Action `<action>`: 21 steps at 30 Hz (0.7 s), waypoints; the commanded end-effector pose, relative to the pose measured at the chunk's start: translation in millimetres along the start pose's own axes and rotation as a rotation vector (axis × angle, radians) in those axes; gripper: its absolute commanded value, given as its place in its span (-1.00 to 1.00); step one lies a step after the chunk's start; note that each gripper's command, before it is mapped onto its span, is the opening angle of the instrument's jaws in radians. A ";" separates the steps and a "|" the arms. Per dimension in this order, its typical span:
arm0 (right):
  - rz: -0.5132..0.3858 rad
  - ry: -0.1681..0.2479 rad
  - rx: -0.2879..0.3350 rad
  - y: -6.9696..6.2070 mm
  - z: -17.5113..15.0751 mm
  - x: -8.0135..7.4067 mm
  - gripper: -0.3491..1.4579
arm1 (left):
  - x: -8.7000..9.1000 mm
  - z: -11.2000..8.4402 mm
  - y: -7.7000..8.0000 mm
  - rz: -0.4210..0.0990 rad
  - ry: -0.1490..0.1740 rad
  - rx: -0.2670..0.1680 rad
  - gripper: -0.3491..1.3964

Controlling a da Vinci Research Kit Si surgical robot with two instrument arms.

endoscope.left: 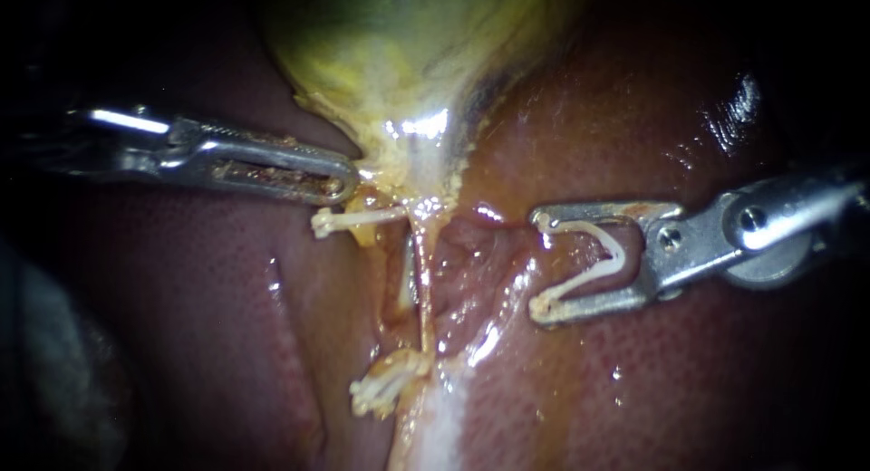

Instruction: Clipping first clip right tube

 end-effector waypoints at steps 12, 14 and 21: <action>0.000 0.001 0.004 -0.1 0.0 0.0 -0.07 | 2.4 -5.7 2.0 -0.017 -0.001 0.000 -1.00; 0.000 0.001 0.004 -0.1 0.0 0.1 -0.07 | 2.6 -6.1 2.2 -0.019 0.002 -0.001 -1.00; 0.003 0.003 0.028 0.0 1.2 0.8 -0.07 | 2.6 -5.9 2.6 -0.026 0.003 0.001 -1.00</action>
